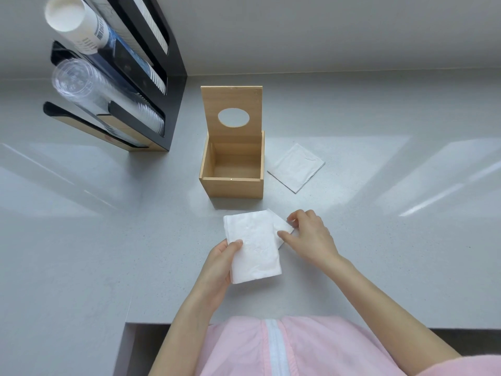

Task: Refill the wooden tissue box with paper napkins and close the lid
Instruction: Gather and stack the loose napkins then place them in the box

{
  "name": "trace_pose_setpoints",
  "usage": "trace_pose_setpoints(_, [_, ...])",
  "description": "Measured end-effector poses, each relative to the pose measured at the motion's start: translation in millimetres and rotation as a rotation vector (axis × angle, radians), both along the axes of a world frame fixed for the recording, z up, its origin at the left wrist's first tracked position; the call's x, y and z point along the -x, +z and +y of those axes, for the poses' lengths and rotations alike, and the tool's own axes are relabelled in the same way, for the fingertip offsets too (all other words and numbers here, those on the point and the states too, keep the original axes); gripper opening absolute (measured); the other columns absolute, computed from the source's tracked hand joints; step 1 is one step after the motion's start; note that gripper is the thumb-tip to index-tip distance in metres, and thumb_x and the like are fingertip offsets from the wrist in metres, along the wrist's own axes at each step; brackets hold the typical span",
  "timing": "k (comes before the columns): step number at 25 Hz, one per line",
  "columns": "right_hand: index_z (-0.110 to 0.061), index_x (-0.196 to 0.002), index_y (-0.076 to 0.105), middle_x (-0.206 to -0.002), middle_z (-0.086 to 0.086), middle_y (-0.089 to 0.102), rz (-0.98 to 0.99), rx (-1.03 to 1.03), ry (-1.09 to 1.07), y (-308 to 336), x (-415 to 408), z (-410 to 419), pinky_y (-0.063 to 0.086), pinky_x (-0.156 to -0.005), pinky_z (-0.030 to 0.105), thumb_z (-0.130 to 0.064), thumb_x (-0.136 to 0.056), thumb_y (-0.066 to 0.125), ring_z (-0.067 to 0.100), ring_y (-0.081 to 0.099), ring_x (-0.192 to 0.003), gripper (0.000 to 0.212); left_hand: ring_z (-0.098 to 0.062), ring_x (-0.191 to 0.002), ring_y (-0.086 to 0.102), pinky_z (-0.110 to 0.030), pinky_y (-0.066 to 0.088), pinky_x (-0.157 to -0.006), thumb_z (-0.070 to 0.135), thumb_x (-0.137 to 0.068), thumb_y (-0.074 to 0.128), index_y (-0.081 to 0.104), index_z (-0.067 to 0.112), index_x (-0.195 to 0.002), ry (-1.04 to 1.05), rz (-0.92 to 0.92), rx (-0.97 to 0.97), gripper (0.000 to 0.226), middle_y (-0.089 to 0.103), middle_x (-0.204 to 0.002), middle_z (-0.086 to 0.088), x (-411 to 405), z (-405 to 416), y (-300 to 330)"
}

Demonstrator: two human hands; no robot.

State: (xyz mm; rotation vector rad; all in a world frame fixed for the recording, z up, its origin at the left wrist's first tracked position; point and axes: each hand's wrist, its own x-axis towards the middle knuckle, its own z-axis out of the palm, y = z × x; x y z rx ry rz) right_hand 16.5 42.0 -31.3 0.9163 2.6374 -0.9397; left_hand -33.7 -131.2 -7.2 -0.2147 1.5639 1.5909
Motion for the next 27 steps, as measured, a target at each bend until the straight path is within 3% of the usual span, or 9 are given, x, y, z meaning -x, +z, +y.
trace_pose_setpoints(3, [-0.014, -0.109, 0.052, -0.116, 0.004, 0.052, 0.009, -0.093, 0.036, -7, 0, -8, 0.033, -0.090, 0.033, -0.031, -0.085, 0.056, 0.024, 0.044, -0.112, 0.030, -0.019, -0.090, 0.065, -0.030, 0.051, -0.072, 0.015, -0.096, 0.039, 0.061, 0.008, -0.110, 0.037, 0.001, 0.008, 0.027, 0.069, -0.102, -0.005, 3, -3, 0])
trace_pose_setpoints(8, [-0.012, -0.098, 0.054, -0.105, 0.003, 0.055, 0.057, -0.014, -0.004, -9, -1, -4, 0.032, -0.081, 0.029, -0.018, -0.084, 0.053, 0.023, 0.048, -0.102, 0.015, -0.018, -0.088, 0.064, -0.031, 0.049, -0.072, 0.014, -0.096, 0.039, 0.061, 0.010, -0.104, 0.073, -0.003, 0.022, 0.024, 0.069, -0.098, -0.003, 4, -6, -1])
trace_pose_setpoints(12, [-0.017, -0.091, 0.048, -0.091, 0.000, 0.055, 0.209, 0.335, -0.229, 5, -8, 7, 0.038, -0.060, 0.014, -0.006, -0.084, 0.052, 0.017, 0.051, -0.080, 0.013, -0.018, -0.088, 0.065, -0.032, 0.050, -0.074, 0.014, -0.096, 0.039, 0.061, 0.011, -0.104, 0.079, -0.009, 0.020, 0.024, 0.069, -0.098, -0.003, 2, -7, -3])
trace_pose_setpoints(18, [-0.033, -0.088, 0.053, -0.088, -0.002, 0.055, 0.431, 0.626, -0.324, 55, -17, 29, 0.046, -0.079, 0.034, -0.006, -0.088, 0.054, 0.017, 0.057, -0.076, 0.027, -0.019, -0.087, 0.065, -0.032, 0.050, -0.074, 0.015, -0.096, 0.039, 0.060, 0.009, -0.107, 0.058, -0.024, 0.008, 0.024, 0.068, -0.100, -0.005, -3, -1, -3])
trace_pose_setpoints(21, [-0.026, -0.096, 0.058, -0.086, -0.004, 0.058, 0.517, 0.872, -0.243, 80, -18, 34, 0.050, -0.075, 0.029, -0.004, -0.090, 0.054, 0.012, 0.059, -0.076, 0.023, -0.014, -0.082, 0.068, -0.030, 0.052, -0.071, 0.016, -0.095, 0.040, 0.062, 0.011, -0.103, 0.028, -0.031, -0.011, 0.024, 0.071, -0.097, -0.003, -6, 4, -2])
trace_pose_setpoints(23, [-0.023, -0.096, 0.059, -0.082, -0.006, 0.059, 0.476, 0.993, -0.162, 83, -15, 26, 0.054, -0.068, 0.021, -0.002, -0.090, 0.054, 0.005, 0.062, -0.072, 0.022, -0.017, -0.085, 0.067, -0.031, 0.051, -0.071, 0.017, -0.095, 0.041, 0.063, 0.012, -0.105, 0.010, -0.042, -0.032, 0.025, 0.072, -0.097, -0.003, -8, 9, 0])
trace_pose_setpoints(27, [-0.030, -0.088, 0.057, -0.082, -0.006, 0.052, 0.298, 0.788, -0.095, 60, -10, 0, 0.046, -0.067, 0.021, -0.006, -0.089, 0.056, 0.008, 0.056, -0.067, 0.024, -0.015, -0.085, 0.068, -0.032, 0.051, -0.072, 0.018, -0.095, 0.041, 0.068, 0.015, -0.103, -0.064, 0.014, -0.075, 0.029, 0.072, -0.096, -0.001, -14, 17, 6])
